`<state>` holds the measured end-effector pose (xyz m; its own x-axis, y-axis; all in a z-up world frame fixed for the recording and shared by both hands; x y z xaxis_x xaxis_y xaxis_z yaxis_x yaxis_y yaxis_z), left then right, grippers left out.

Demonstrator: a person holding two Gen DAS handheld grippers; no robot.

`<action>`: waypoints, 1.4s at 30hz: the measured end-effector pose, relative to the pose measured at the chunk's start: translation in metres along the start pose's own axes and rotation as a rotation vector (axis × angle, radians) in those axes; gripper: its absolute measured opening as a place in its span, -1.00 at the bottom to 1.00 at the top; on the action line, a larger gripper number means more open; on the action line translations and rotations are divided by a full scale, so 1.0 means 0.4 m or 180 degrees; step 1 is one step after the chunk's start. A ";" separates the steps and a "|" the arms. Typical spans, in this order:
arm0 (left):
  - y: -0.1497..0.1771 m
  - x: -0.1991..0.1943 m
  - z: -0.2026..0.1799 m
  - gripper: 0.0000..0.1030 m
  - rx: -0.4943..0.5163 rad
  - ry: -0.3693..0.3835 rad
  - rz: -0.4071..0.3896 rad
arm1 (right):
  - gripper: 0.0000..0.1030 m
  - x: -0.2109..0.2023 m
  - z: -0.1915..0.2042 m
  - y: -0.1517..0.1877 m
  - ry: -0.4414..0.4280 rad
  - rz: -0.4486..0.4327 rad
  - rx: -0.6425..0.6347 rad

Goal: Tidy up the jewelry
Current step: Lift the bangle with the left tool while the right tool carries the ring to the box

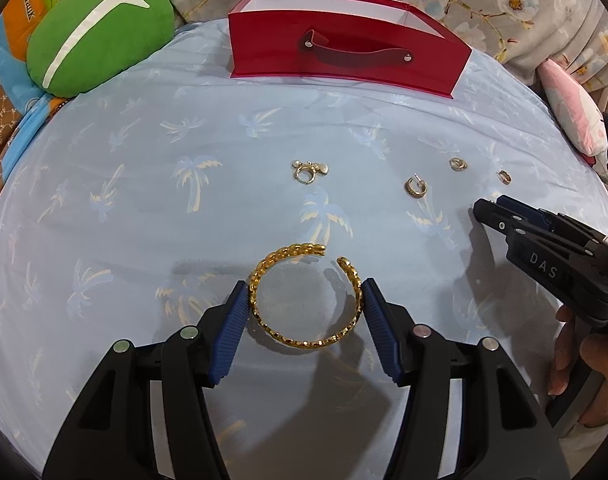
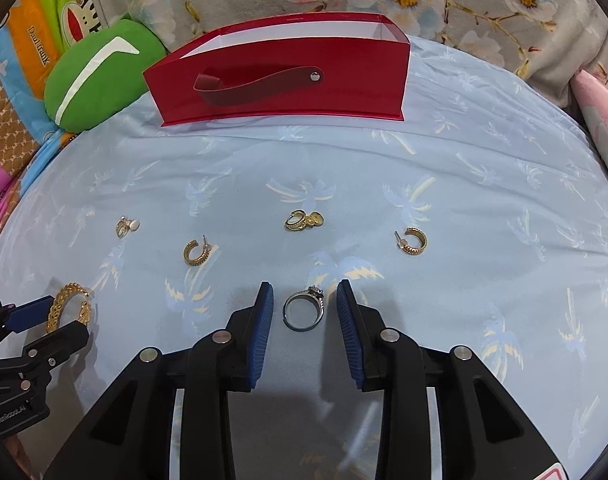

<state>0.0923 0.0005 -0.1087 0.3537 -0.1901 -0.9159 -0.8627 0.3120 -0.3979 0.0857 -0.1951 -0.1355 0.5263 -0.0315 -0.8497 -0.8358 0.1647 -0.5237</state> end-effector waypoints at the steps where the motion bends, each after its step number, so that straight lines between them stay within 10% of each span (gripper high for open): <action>1: 0.000 0.000 0.000 0.08 -0.0001 0.0000 0.0001 | -0.58 -0.001 0.003 0.001 -0.0004 0.0002 -0.0021; 26: -0.030 -0.060 -0.023 0.08 0.0022 0.0032 -0.0166 | -0.65 -0.102 0.013 -0.021 -0.0111 -0.0283 0.0031; 42: -0.231 -0.191 -0.025 0.08 0.0131 -0.0142 -0.0767 | -0.64 -0.235 0.027 -0.197 -0.0272 -0.0785 -0.0103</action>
Point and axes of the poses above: each gripper's, at about its wrist camera, not at the fingertips, and x roughly the way its jaws point, z to its left, y to its underside, the point moved 4 cm from there along x, roughly the way its jaws point, and after that the axes turned 10 degrees about z, right-handed, at the moved point
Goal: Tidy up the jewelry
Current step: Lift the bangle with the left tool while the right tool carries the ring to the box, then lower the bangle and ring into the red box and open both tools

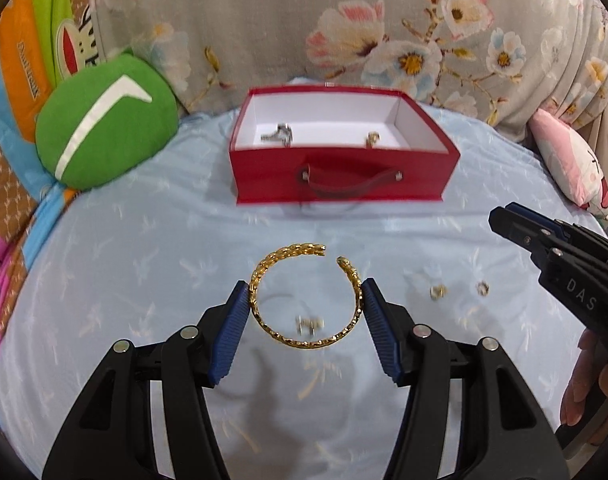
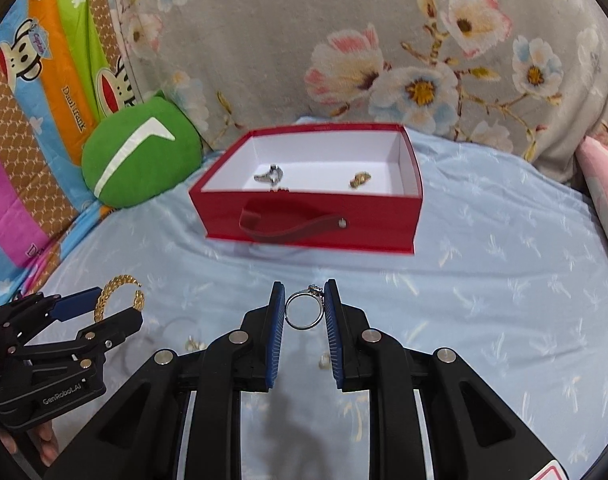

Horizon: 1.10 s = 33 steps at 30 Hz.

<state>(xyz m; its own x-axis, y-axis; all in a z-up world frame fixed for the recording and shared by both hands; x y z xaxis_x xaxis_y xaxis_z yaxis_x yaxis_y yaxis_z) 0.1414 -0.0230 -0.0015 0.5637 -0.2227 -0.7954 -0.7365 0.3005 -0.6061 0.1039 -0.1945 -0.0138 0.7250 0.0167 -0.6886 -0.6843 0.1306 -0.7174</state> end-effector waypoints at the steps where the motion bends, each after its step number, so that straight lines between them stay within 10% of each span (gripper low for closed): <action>1: -0.026 -0.004 0.000 0.08 0.0012 -0.0024 -0.0058 | -0.64 0.000 -0.001 -0.020 -0.0015 -0.0032 -0.0005; 17: -0.453 0.116 0.010 0.08 0.0125 -0.0036 -0.0444 | -0.64 0.179 -0.059 -0.381 -0.0098 -0.0124 -0.0072; 33: -0.746 0.518 -0.038 0.08 0.0199 0.0043 0.0150 | -0.64 0.547 -0.190 -0.606 0.0000 0.0523 0.0132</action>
Point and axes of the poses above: each gripper's, at about its wrist camera, not at the fingertips, and x roughly the way its jaws point, z to its left, y to its underside, the point moved 4 cm from there along x, roughly the way its jaws point, and after that the axes turned 10 degrees about z, right-handed, at the moved point
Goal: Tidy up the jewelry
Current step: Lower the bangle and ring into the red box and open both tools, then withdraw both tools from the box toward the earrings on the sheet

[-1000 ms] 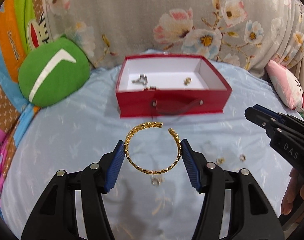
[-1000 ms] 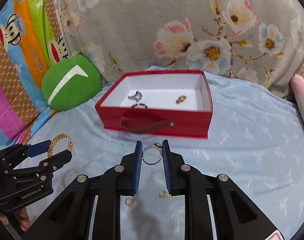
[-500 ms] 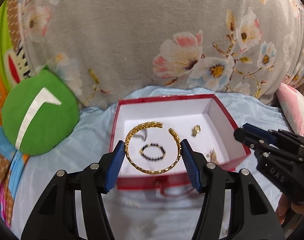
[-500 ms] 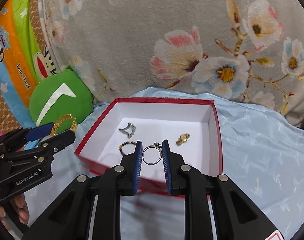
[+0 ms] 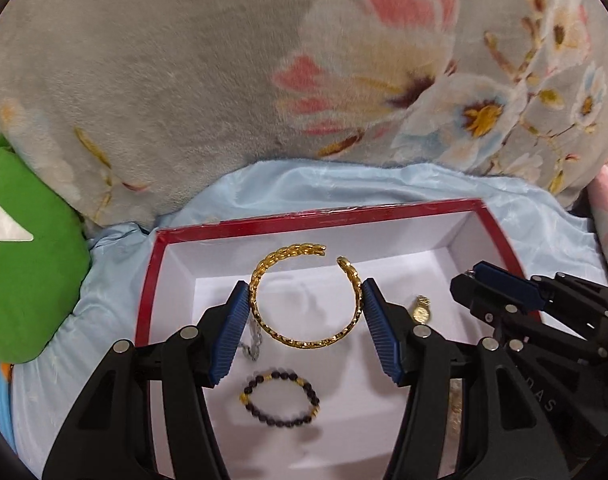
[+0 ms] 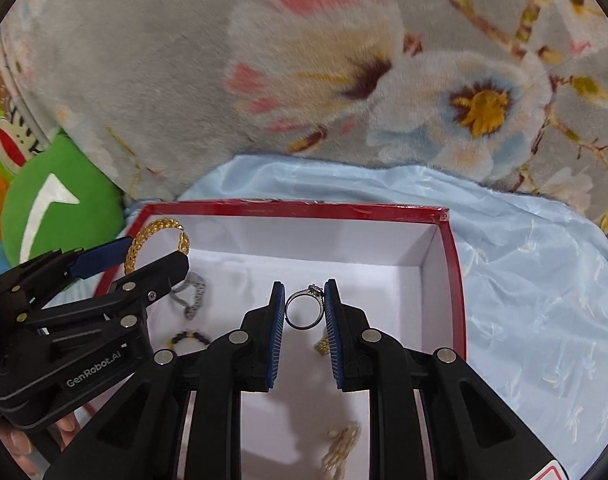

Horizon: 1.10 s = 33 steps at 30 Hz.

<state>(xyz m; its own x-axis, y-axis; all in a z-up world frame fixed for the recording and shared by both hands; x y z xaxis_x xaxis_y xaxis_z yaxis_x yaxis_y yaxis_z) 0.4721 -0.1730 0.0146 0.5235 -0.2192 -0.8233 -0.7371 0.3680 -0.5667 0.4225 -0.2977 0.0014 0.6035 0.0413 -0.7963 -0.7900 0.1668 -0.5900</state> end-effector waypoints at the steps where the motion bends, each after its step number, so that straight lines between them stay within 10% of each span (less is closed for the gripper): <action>1: -0.005 0.016 -0.001 0.08 0.0002 -0.0008 0.0024 | -0.64 0.017 -0.005 -0.003 0.0022 0.0034 0.0001; 33: 0.007 0.064 0.021 0.48 -0.0274 -0.0061 0.0013 | -0.60 0.052 -0.019 -0.003 0.0040 0.0003 -0.0006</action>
Point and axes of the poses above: each gripper's, at about its wrist camera, not at the fingertips, and x roughly the way its jaws point, z to its left, y to its underside, the point moved 4 cm from there along x, roughly the way its jaws point, and after that the axes turned 10 degrees about z, right-handed, at the moved point
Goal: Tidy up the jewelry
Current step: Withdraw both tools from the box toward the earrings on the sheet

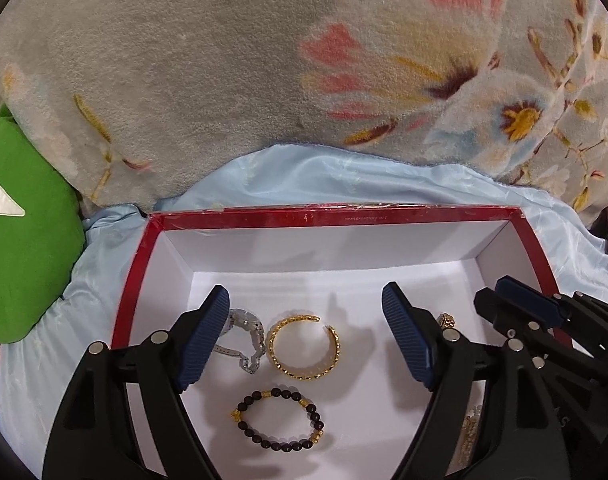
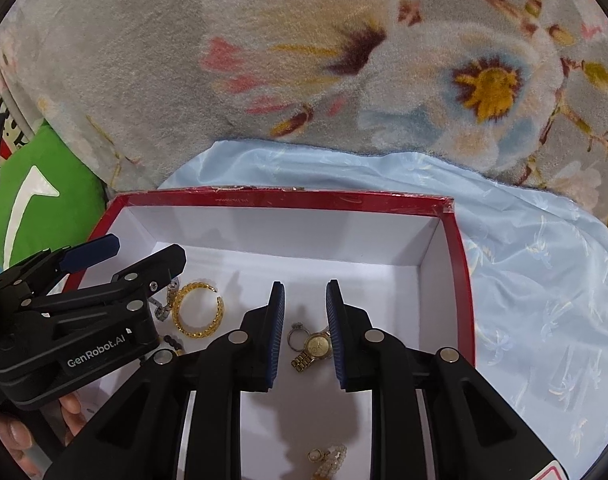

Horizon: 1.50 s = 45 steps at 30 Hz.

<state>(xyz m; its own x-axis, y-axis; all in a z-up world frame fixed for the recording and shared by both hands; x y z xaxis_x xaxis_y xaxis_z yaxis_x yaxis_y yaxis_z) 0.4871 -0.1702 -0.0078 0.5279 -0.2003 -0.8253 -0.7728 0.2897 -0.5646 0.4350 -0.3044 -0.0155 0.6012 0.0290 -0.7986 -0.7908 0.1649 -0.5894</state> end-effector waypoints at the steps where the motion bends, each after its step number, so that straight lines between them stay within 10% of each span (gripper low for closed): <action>1: 0.003 -0.009 0.000 0.48 0.0011 0.0002 -0.0014 | -0.60 -0.011 0.002 0.001 0.0009 -0.0021 -0.0015; 10: 0.081 -0.159 0.009 0.48 0.0144 -0.0057 -0.0187 | -0.55 -0.191 0.006 0.086 0.0104 -0.0331 -0.0147; 20: 0.327 -0.341 0.037 0.67 0.0249 0.0020 -0.0152 | -0.36 -0.383 -0.023 0.384 0.0053 -0.0380 -0.0098; 32: 0.699 -0.366 0.096 0.68 0.0157 -0.0083 0.0262 | -0.36 -0.396 -0.086 0.785 0.0122 0.0027 0.0357; 45: 0.895 -0.336 0.114 0.67 -0.0081 -0.0042 0.0439 | -0.36 -0.324 -0.060 0.896 0.0123 0.0169 0.0436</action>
<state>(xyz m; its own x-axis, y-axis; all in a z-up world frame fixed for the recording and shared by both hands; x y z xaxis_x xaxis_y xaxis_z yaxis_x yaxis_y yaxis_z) 0.1554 0.0030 -0.0990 0.4205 -0.1477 -0.8952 -0.8469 0.2899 -0.4457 0.0708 -0.2727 -0.1263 0.5519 0.0036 -0.8339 -0.7968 0.2971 -0.5261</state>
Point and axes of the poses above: each gripper's, at about its wrist camera, not at the fingertips, and x roughly the way its jaws point, z to its left, y to its underside, the point moved 4 cm from there along x, roughly the way its jaws point, and after that the axes turned 10 degrees about z, right-handed, at the moved point
